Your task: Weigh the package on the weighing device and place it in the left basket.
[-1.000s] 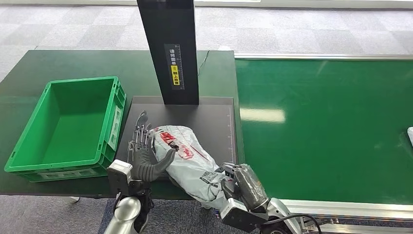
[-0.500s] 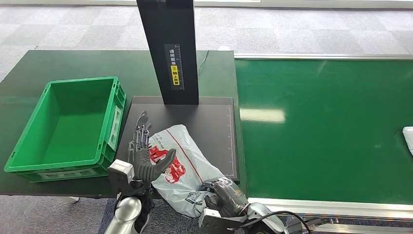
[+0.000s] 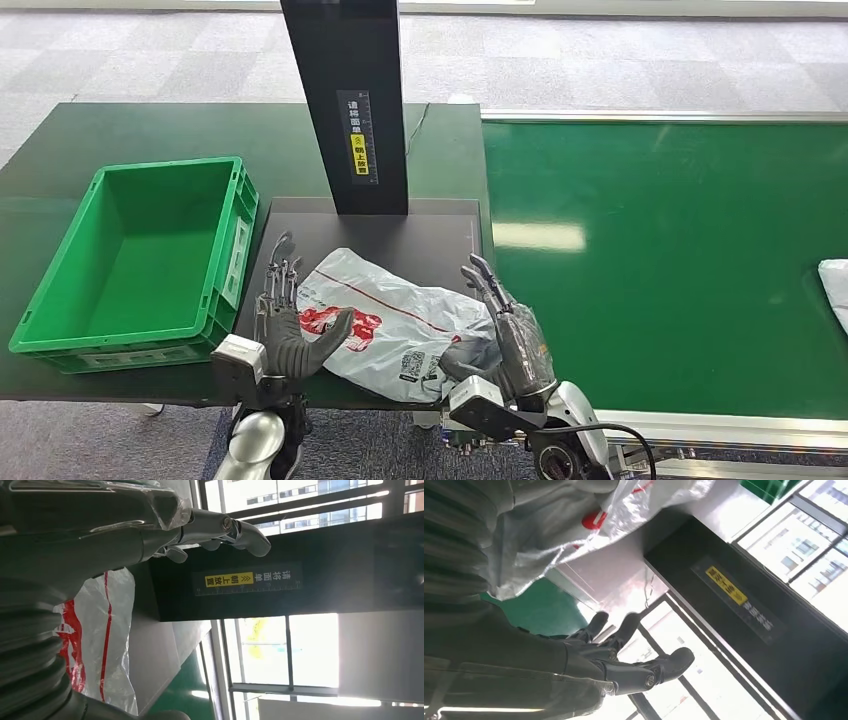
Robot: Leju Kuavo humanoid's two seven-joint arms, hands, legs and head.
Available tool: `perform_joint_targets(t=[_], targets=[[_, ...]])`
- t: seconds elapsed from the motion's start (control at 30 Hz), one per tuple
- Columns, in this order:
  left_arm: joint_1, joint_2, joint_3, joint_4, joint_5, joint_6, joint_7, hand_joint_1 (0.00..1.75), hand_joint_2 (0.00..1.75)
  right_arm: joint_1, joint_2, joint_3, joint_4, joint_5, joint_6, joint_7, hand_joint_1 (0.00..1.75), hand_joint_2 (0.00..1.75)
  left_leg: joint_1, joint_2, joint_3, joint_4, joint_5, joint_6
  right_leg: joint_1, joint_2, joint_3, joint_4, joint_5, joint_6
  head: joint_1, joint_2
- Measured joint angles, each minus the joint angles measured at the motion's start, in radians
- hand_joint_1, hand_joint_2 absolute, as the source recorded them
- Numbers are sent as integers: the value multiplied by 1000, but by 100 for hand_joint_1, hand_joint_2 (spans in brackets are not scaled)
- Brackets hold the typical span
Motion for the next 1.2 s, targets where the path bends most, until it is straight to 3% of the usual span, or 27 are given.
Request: perform_joint_targets(t=[0.27,0.47,0.6,0.73,1.07,1.2], targets=[[-3,38,-114,25,-299,-127,16,0,175,-5,21,-33,-15,-93,18,-25,0,175,0,0,0,0,0,0,0,0,0,0,0,0,0,0],[-10,55,-163,58,-336,-146,32,0,175,-7,26,-34,-15,-90,41,-17,0,175,0,0,0,0,0,0,0,0,0,0,0,0,0,0],[-41,63,-194,115,-393,-162,69,0,175,-9,25,-32,-5,-39,90,48,0,175,0,0,0,0,0,0,0,0,0,0,0,0,0,0],[-70,66,-224,186,-451,-182,97,0,175,-14,29,-46,11,-71,87,73,0,175,0,0,0,0,0,0,0,0,0,0,0,0,0,0],[-98,71,-283,278,-503,-194,123,0,175,-29,36,-78,32,-91,79,81,0,175,0,0,0,0,0,0,0,0,0,0,0,0,0,0],[-104,70,-289,299,-557,-163,192,0,175,-23,36,-86,33,-93,78,82,0,175,0,0,0,0,0,0,0,0,0,0,0,0,0,0]])
